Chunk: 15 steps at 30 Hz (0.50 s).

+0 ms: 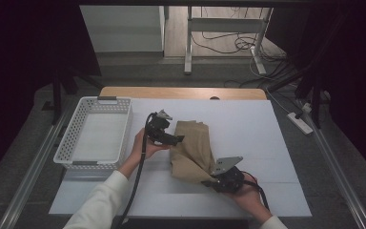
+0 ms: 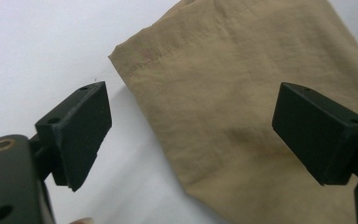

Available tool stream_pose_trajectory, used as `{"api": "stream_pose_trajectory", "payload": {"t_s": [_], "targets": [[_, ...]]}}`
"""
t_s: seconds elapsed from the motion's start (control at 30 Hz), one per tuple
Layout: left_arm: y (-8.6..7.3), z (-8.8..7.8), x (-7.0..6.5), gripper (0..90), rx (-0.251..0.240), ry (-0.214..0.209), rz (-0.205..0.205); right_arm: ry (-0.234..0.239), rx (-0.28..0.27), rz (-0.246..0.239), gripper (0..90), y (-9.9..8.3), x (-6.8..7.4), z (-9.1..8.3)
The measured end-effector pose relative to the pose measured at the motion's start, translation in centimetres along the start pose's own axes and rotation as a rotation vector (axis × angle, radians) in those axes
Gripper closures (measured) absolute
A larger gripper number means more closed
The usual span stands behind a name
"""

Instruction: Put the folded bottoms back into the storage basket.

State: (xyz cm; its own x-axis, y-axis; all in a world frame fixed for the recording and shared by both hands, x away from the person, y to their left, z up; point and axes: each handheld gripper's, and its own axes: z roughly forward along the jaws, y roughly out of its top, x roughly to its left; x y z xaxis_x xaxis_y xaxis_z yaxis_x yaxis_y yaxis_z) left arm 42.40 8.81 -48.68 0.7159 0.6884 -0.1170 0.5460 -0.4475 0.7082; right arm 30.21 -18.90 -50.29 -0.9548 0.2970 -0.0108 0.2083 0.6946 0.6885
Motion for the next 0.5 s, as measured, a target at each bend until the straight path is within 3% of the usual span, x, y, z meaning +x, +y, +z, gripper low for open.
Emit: {"api": "stream_pose_trajectory", "payload": {"t_s": [0.23,0.5], "targets": [[0.0,1.6,0.3,11.9,0.032,0.005,-0.003,0.002,0.008,-0.002,76.8,0.0,0.0,0.1],[-0.3,2.1,1.0,12.0,0.048,0.016,-0.018,0.002,0.008,-0.004,76.8,0.0,0.0,0.1]]}}
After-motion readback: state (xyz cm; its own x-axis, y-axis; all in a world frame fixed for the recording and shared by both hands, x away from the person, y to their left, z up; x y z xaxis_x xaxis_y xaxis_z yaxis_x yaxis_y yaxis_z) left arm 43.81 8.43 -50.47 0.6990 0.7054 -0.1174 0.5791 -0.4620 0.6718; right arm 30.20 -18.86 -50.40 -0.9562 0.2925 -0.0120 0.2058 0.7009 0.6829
